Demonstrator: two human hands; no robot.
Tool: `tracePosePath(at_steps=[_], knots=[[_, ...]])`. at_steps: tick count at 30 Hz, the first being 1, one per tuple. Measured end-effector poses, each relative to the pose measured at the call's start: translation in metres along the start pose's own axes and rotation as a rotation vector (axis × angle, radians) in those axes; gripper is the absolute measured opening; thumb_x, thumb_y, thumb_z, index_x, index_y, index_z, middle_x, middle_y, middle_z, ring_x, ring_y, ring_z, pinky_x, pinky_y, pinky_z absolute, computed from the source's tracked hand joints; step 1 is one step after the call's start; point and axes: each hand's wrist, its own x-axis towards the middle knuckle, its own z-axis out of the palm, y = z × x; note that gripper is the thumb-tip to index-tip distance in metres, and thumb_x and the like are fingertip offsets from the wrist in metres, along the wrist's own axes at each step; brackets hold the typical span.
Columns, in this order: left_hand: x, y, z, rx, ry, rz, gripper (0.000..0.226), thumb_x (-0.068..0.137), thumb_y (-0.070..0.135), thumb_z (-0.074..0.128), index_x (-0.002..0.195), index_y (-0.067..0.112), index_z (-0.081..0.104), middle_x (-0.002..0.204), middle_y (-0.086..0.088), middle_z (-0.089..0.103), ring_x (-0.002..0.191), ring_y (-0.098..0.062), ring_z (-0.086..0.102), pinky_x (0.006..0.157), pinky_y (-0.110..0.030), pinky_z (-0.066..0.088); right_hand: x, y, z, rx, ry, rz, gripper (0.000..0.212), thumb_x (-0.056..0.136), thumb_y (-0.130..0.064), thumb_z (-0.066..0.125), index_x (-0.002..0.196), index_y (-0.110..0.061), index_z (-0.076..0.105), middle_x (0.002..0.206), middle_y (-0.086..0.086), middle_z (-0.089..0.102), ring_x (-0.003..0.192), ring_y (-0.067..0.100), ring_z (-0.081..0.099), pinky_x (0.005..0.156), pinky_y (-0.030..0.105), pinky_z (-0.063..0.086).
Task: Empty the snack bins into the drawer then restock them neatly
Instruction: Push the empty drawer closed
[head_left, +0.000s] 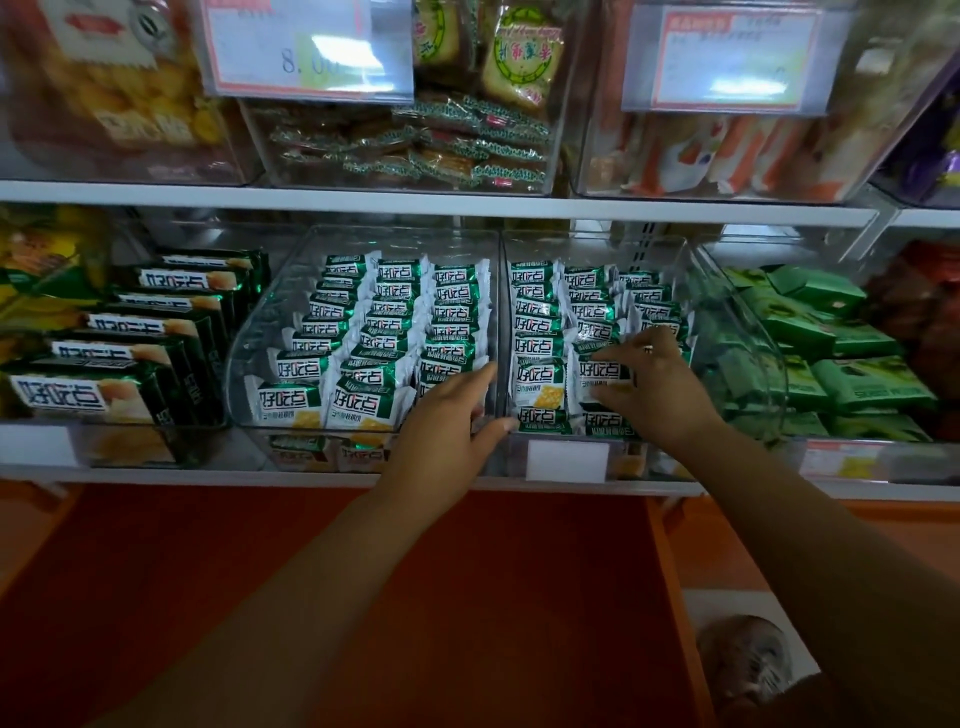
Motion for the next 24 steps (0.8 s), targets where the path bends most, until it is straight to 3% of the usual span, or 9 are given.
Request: tracePosePath(at_steps=[4,7,12,17,20,22,24], knots=[[-0.033,0.002,-0.021,0.055,0.004,0.026,0.066,0.097,0.040,0.055,0.154,0.033,0.022,0.157,0.008,0.028,0.142,-0.011,0.025,0.109,-0.024,0.021,-0.028,-0.022,-0.019,-0.072,0.122,-0.044,0.058,0.086,-0.036,0.069,0.138,-0.022,0.050,0.144,0.018,0.034,0.126,0.041,0.042,0.098,0.053,0.046],[-0.078,-0.011,-0.037,0.074,-0.067,0.028,0.066,0.093,0.047,0.057,0.151,0.037,0.027,0.155,0.010,0.030,0.139,-0.003,0.023,0.106,-0.022,0.019,-0.075,-0.053,-0.032,0.020,0.180,-0.143,0.050,0.092,-0.036,0.061,0.138,-0.021,0.048,0.140,0.012,0.038,0.126,0.032,0.044,0.097,0.044,0.044],[-0.162,-0.046,-0.040,0.197,-0.397,-0.004,0.069,0.087,0.056,0.058,0.148,0.038,0.032,0.154,0.009,0.033,0.141,-0.009,0.028,0.108,-0.018,0.021,-0.180,-0.091,-0.013,0.091,-0.167,-0.219,0.060,0.089,-0.054,0.044,0.143,-0.029,0.038,0.143,0.000,0.035,0.129,0.015,0.040,0.106,0.035,0.040],[-0.215,-0.069,-0.036,0.251,-0.631,-0.118,0.073,0.083,0.061,0.061,0.147,0.044,0.032,0.156,0.009,0.030,0.144,-0.015,0.027,0.115,-0.035,0.028,-0.254,-0.101,0.026,-0.038,-0.542,-0.303,0.074,0.086,-0.067,0.030,0.152,-0.037,0.011,0.156,-0.004,0.019,0.140,0.014,0.027,0.113,0.035,0.033],[-0.231,-0.074,-0.036,0.245,-0.726,-0.113,0.063,0.088,0.053,0.062,0.145,0.038,0.040,0.151,0.009,0.038,0.138,-0.016,0.037,0.111,-0.033,0.033,-0.279,-0.094,0.043,-0.087,-0.676,-0.308,0.067,0.093,-0.061,0.035,0.151,-0.041,0.008,0.149,-0.007,0.030,0.125,0.009,0.042,0.099,0.026,0.043],[-0.233,-0.075,-0.035,0.249,-0.760,-0.102,0.054,0.094,0.043,0.060,0.144,0.033,0.043,0.149,0.007,0.042,0.135,-0.016,0.041,0.109,-0.032,0.035,-0.285,-0.086,0.052,-0.149,-0.689,-0.336,0.055,0.097,-0.056,0.030,0.149,-0.043,0.017,0.135,-0.007,0.045,0.101,0.009,0.051,0.080,0.024,0.047],[-0.230,-0.076,-0.032,0.284,-0.737,-0.107,0.048,0.096,0.036,0.058,0.142,0.031,0.047,0.149,0.006,0.044,0.136,-0.017,0.040,0.110,-0.034,0.034,-0.284,-0.077,0.059,-0.197,-0.654,-0.364,0.052,0.096,-0.056,0.020,0.145,-0.043,0.030,0.112,-0.003,0.056,0.081,0.010,0.048,0.064,0.028,0.047]])
